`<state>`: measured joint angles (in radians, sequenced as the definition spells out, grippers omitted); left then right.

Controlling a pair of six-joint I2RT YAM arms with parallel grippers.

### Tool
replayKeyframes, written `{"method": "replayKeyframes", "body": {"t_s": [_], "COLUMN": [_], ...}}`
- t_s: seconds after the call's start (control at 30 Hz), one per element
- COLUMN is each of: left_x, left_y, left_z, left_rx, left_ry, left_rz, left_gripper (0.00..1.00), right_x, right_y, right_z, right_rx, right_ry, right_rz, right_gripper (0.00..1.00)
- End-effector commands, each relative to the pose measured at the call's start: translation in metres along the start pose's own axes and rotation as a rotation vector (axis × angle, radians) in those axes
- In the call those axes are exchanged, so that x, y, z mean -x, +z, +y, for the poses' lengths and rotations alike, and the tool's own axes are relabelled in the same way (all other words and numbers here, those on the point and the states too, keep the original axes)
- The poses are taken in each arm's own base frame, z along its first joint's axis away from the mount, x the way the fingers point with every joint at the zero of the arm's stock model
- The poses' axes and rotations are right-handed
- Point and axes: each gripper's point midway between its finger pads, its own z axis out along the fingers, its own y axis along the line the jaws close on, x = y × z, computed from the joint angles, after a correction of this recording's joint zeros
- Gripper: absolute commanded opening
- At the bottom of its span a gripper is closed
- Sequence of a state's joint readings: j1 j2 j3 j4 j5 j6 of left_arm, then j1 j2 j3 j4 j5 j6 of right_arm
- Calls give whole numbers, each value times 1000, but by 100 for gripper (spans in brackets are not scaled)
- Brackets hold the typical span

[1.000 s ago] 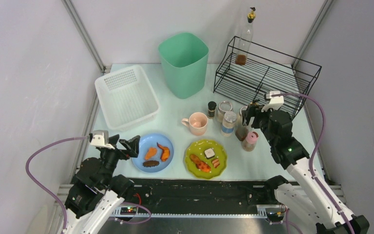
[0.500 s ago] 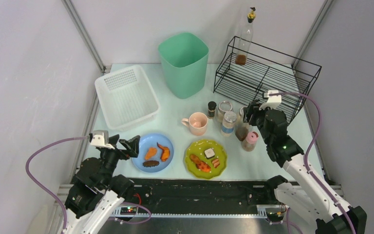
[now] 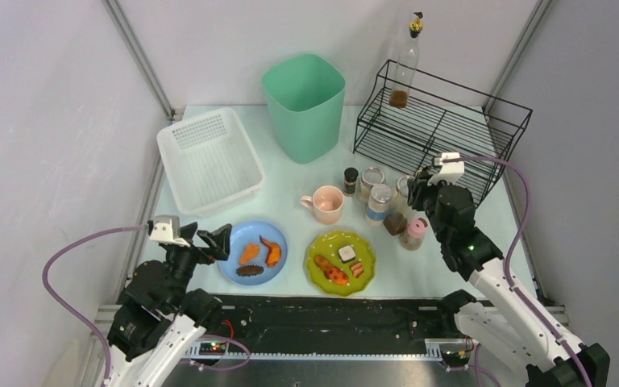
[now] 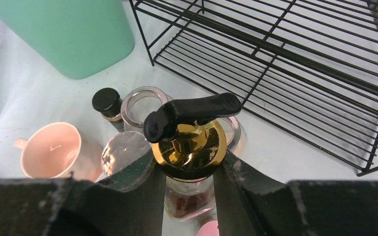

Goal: Clear the kitchen counter

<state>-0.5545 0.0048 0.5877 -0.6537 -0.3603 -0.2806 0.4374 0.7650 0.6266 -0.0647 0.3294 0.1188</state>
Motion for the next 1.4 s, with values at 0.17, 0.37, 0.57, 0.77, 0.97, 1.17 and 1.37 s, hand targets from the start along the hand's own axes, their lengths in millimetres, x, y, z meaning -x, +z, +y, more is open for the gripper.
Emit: {"method": "replayKeyframes", "body": {"t_s": [0.17,0.37,0.57,0.77,0.97,1.17,1.37], "left_x": [7,5,6,8,8,8,9], "left_y": [-2,-1,-2,-4,-4,-4,-4], "left_z": [-2,-4,-4,-2,-2,-2,-2], "left_rx": [-19,-23,-25,-22,-22,-22,-20], "left_ry": [-17,-13,-16,-23,-23,-22,-23], "left_rz": [-39,-26,-34,-49,-51,-51,-52], "left_gripper": [98,98,98,98,98,98,98], "right_x": [23,40,62,92,120,151,197], "right_y": [-17,-27,-37,-55,-70,-82,-98], "right_z": [-2,3,7,8,7,4,2], "right_rx": [-1,31,43,61,65,54,43], "right_ry": [3,18,24,35,23,12,-15], "right_rz": [-87,-148,-184,-248,-299,-356,-437], "right_gripper": [0,0,0,0,0,0,0]}}
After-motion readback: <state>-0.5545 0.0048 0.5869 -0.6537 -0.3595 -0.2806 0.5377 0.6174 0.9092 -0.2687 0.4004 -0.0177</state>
